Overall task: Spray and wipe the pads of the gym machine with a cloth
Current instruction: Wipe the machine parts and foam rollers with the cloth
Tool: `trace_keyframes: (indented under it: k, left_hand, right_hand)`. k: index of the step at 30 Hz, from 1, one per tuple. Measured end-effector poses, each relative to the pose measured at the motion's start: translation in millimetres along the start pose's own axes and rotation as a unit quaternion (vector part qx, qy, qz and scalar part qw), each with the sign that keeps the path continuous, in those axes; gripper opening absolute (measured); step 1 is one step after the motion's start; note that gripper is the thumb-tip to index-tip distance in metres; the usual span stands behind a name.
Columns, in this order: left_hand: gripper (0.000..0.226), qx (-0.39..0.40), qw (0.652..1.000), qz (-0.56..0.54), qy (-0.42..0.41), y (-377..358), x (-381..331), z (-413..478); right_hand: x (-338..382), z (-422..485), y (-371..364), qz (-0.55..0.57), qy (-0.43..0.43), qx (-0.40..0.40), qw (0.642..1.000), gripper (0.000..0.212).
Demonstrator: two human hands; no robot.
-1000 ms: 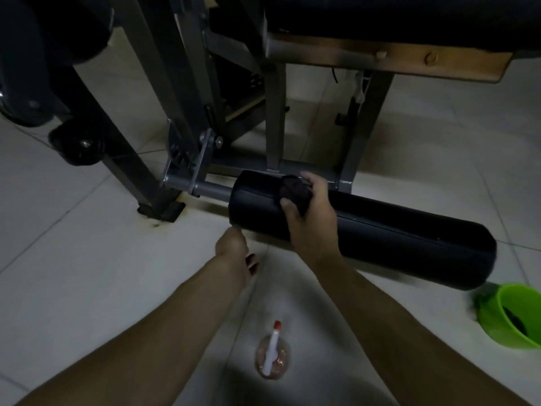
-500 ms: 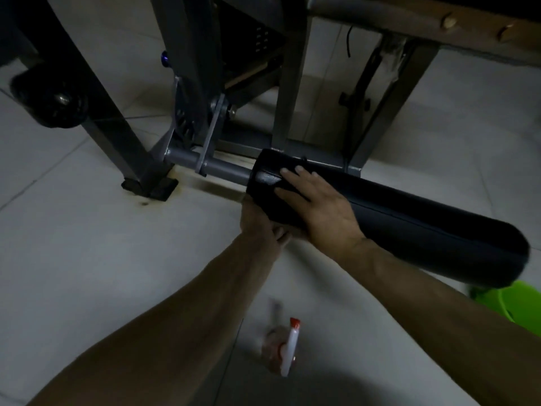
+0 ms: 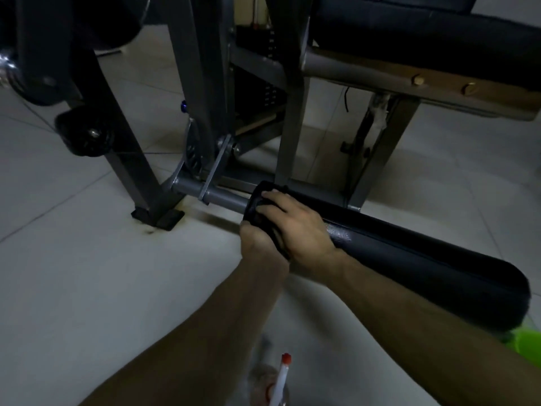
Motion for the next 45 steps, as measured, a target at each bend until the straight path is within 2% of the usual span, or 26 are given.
trace_keyframes:
  k: [3,7,10,14,16,18,19,21,23,26,29,31,33,35,38,42,45]
  left_hand:
    - [0.061,-0.050,0.998,-0.023,0.002,-1.9,21.4,6.2]
    - [0.051,-0.040,0.995,0.070,0.063,-19.9,58.9,-4.7]
    - [0.059,-0.086,0.981,0.149,0.085,-31.0,81.6,0.7]
    - [0.081,-0.119,0.969,0.208,0.056,-25.3,85.0,18.3]
    - [0.092,-0.192,0.945,0.261,-0.034,-18.6,75.8,21.6]
    - [0.093,-0.258,0.894,0.334,-0.151,-13.8,66.4,20.6]
    - [0.093,-0.263,0.868,0.369,-0.205,-12.0,64.7,17.5]
    - [0.088,-0.223,0.825,0.422,-0.304,-4.3,70.5,9.9]
    - [0.077,-0.179,0.754,0.495,-0.393,3.6,84.1,2.6]
    - [0.072,-0.076,0.588,0.622,-0.512,2.3,103.7,-3.7]
    - [0.089,0.040,0.413,0.763,-0.497,-16.0,119.8,2.9]
    - [0.110,0.059,0.297,0.818,-0.489,-26.6,124.7,9.3]
    - [0.128,0.056,0.222,0.845,-0.484,-35.8,127.7,14.4]
    - [0.134,0.049,0.184,0.855,-0.482,-41.4,127.7,19.4]
    - [0.130,0.045,0.173,0.844,-0.505,-47.3,124.8,22.8]
    - [0.118,0.066,0.186,0.832,-0.518,-53.7,116.7,22.8]
    - [0.120,0.073,0.182,0.836,-0.513,-54.6,111.1,21.8]
  right_hand:
    - [-20.1,-28.7,18.2,-0.017,0.007,0.020,1.000,0.035]
    - [-52.8,-130.3,63.0,-0.063,-0.020,0.000,0.998,0.034]
    - [-68.2,-203.4,97.7,-0.085,-0.092,-0.009,0.992,0.033]
    - [-61.4,-212.0,94.6,-0.059,-0.172,-0.052,0.982,0.037]
    - [-53.1,-180.1,77.2,-0.051,-0.173,-0.073,0.981,0.036]
    - [-47.5,-143.3,60.2,-0.046,-0.154,-0.070,0.985,0.036]
    - [-46.1,-128.3,54.6,-0.047,-0.142,-0.065,0.987,0.035]
    - [-47.7,-114.2,51.6,-0.048,-0.119,-0.052,0.990,0.033]
    - [-53.7,-127.5,60.1,-0.057,-0.091,-0.037,0.994,0.031]
    - [-69.9,-188.9,84.2,-0.079,-0.083,-0.019,0.993,0.031]
    - [-85.9,-264.4,118.5,-0.099,-0.175,-0.026,0.979,0.043]
    - [-86.4,-301.4,137.2,-0.106,-0.242,-0.050,0.963,0.048]
    - [-84.8,-322.4,143.8,-0.110,-0.292,-0.083,0.947,0.048]
    - [-81.8,-318.4,134.0,-0.102,-0.329,-0.133,0.929,0.050]
    - [-72.5,-267.7,102.4,-0.079,-0.313,-0.170,0.931,0.040]
    - [-65.9,-204.4,78.4,-0.059,-0.230,-0.085,0.968,0.040]
    - [-77.9,-231.1,95.5,-0.068,-0.201,-0.051,0.976,0.054]
Point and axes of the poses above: each hand's wrist, its own z-axis towards the middle knuckle, its own y-axis out of the back of the hand, x = y × z, the point moved 1 cm from there along z, towards the middle knuckle, and after that the axes turned 8 degrees about y, right-handed, at the moved point
